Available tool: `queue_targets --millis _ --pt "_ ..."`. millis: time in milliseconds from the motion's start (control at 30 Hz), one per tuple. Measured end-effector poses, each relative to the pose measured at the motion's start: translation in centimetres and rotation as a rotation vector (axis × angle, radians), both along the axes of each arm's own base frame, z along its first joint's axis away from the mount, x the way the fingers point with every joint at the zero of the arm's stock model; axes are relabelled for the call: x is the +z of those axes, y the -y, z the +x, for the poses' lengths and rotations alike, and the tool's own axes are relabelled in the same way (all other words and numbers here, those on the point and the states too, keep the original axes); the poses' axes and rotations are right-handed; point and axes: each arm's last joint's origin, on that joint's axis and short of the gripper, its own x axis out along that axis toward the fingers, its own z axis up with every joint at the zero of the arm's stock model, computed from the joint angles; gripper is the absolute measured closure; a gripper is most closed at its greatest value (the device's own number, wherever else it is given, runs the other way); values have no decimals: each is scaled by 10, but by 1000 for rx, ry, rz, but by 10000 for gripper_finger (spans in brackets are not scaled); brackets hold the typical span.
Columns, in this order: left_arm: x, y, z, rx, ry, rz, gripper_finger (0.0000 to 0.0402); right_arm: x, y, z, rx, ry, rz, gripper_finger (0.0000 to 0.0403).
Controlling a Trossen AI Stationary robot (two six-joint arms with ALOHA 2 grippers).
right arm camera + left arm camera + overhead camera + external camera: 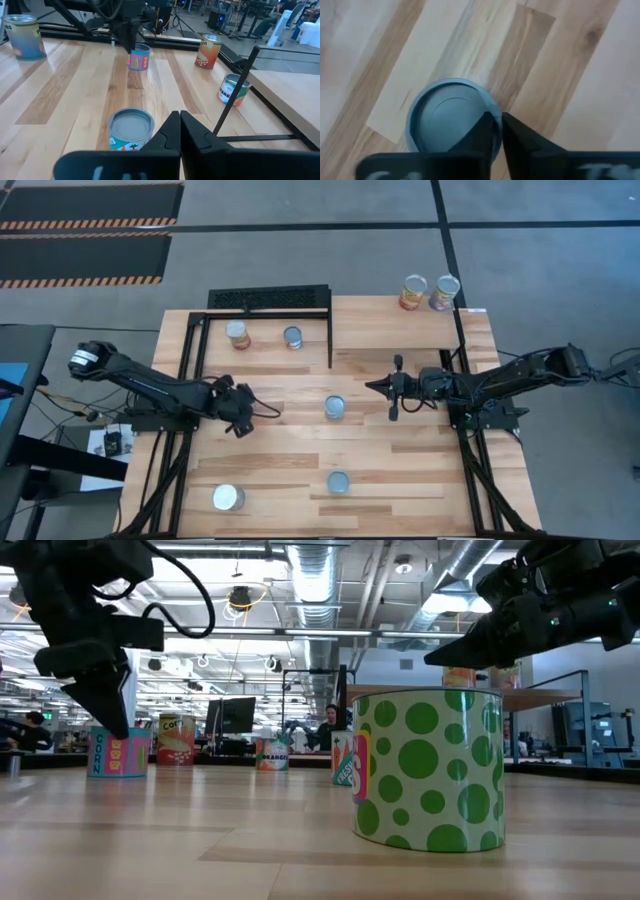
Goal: Pick and place cans onto a shelf
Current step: Put the small canned corn on the shelf
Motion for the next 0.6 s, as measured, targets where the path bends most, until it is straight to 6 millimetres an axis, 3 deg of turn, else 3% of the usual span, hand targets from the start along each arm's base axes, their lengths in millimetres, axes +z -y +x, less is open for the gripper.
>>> queue_targets --millis 100,333,600 --pt "12 4 10 -69 51 -56 394 0 0 0 0 0 0 394" --pt "39 19 65 -233 317 -76 400 1 0 0 -4 13 11 394" --pt "31 45 150 -423 372 -51 401 2 0 0 -7 18 19 393"
